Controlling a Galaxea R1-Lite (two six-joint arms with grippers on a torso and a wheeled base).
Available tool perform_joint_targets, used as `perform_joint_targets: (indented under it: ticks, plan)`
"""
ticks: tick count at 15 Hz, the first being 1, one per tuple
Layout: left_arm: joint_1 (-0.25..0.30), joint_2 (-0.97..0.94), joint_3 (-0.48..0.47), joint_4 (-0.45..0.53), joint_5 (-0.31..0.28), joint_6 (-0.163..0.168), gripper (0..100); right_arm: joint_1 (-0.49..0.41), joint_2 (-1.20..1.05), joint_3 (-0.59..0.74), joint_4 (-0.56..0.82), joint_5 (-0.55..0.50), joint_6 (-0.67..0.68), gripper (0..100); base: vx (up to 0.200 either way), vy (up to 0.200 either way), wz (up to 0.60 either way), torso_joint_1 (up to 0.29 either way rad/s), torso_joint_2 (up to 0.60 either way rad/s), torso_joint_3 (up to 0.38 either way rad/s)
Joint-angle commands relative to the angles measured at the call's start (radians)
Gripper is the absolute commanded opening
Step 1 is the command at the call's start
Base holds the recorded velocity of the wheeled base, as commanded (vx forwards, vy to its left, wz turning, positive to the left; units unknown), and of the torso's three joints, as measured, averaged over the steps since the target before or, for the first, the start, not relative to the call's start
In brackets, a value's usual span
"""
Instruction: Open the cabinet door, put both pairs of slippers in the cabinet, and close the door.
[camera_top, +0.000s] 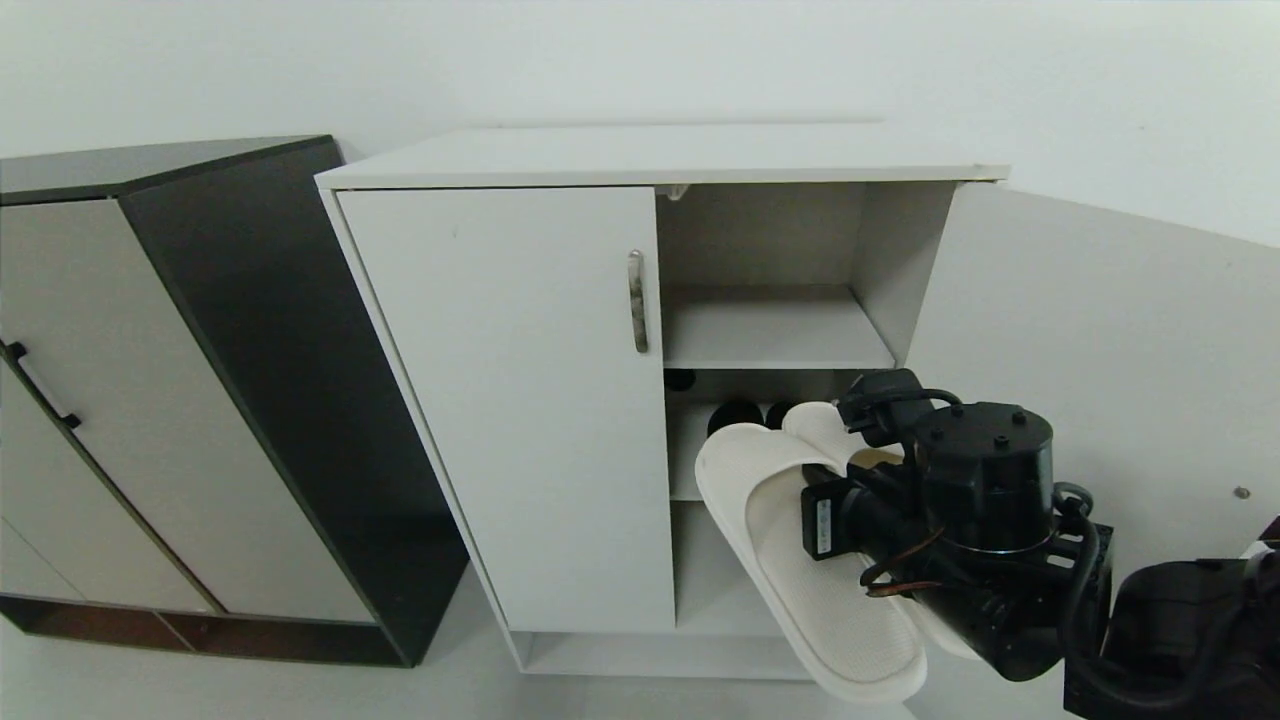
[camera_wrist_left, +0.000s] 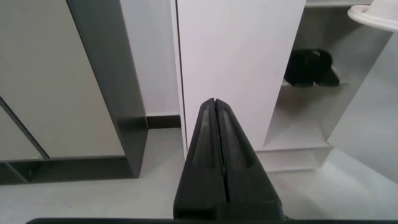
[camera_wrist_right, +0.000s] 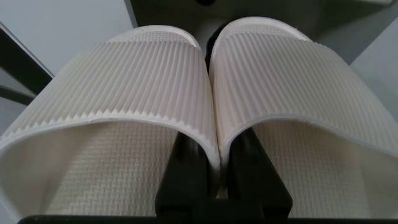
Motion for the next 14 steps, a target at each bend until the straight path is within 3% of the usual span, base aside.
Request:
perform_joint_targets:
  ticks: [1,4,9,11,14]
  plan:
    - [0.000,0.001,0.000,0.000,0.000,0.000,0,0.000,0.008,0.002,-0.001,0.000,0.000,0,0.000,0.000,0.00,-0.027,0.43,0.408]
    - [-0.001,0.000,0.000,0.000,0.000,0.000,0,0.000,0.017,0.010,-0.021,0.003,0.000,0,0.000,0.000,0.00,-0.009,0.24,0.230]
    - [-0.001,0.001,0.000,0.000,0.000,0.000,0,0.000,0.028,0.011,-0.042,0.009,0.000,0,0.000,0.000,0.00,0.000,0.02,0.017]
    - [-0.001,0.001,0.000,0.000,0.000,0.000,0,0.002,0.028,0.017,-0.053,0.024,0.000,0,0.000,0.000,-0.60,0.007,0.00,0.002]
    - [-0.001,0.001,0.000,0.000,0.000,0.000,0,0.002,0.039,0.025,-0.073,0.032,-0.012,0,0.000,0.000,0.00,0.000,0.00,0.000]
